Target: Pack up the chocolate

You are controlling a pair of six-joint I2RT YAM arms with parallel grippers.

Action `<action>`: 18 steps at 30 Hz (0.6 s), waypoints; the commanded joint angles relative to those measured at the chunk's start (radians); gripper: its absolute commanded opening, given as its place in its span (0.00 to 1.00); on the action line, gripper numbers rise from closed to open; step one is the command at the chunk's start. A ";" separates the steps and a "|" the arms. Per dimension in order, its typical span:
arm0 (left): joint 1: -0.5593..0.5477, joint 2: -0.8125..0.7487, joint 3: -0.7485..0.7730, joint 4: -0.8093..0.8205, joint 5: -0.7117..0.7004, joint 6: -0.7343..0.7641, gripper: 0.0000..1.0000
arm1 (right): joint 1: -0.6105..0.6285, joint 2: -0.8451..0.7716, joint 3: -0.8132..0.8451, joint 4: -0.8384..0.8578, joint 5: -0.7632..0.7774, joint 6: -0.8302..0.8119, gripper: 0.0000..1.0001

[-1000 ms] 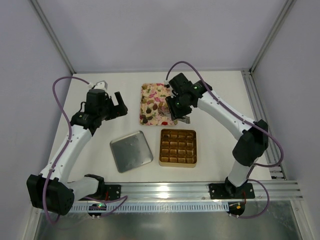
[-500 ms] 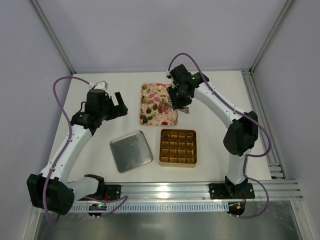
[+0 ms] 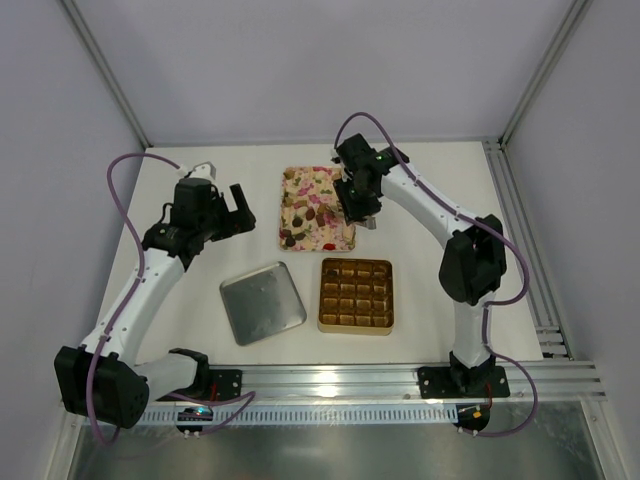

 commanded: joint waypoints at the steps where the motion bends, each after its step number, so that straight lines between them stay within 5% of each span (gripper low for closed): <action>1: 0.002 0.004 0.026 0.009 -0.002 0.018 1.00 | -0.005 0.014 0.035 0.033 -0.008 -0.016 0.43; 18: 0.002 0.005 0.026 0.007 -0.007 0.019 1.00 | -0.019 0.026 0.015 0.055 -0.011 -0.019 0.34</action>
